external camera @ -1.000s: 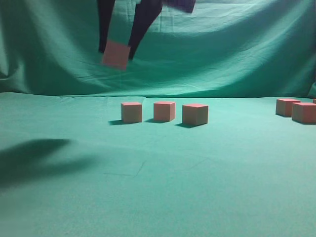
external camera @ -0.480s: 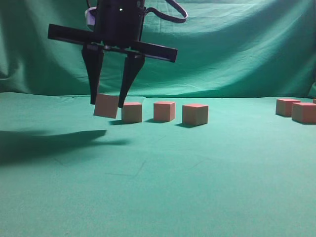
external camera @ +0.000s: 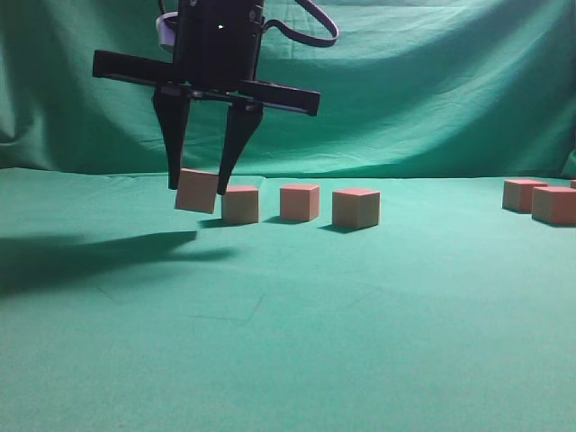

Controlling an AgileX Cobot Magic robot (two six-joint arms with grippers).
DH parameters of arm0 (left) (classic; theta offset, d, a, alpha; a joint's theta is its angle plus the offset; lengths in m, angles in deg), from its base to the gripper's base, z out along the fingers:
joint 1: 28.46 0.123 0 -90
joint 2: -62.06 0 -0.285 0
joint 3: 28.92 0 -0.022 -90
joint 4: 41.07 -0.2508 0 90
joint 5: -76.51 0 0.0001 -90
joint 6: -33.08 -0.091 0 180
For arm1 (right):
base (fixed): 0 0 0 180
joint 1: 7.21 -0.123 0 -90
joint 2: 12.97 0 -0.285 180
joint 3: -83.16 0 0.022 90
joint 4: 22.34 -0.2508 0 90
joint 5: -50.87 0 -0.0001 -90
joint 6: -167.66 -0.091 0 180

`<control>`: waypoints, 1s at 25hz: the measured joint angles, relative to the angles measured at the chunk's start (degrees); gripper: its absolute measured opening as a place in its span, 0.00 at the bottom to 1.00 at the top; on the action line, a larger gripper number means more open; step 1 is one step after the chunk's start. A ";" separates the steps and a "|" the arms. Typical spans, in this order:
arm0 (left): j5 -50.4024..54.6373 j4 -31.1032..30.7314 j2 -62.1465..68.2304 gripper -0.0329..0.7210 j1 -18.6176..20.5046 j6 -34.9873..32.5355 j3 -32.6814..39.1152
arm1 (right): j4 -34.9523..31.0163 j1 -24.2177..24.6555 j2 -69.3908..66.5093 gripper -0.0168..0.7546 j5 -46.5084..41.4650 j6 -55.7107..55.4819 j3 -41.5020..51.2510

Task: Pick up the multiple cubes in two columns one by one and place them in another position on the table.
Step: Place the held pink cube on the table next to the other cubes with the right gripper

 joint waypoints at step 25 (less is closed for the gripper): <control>0.00 0.00 0.00 0.04 0.00 0.00 0.00 | 0.94 0.00 -2.03 0.37 0.25 1.56 -0.09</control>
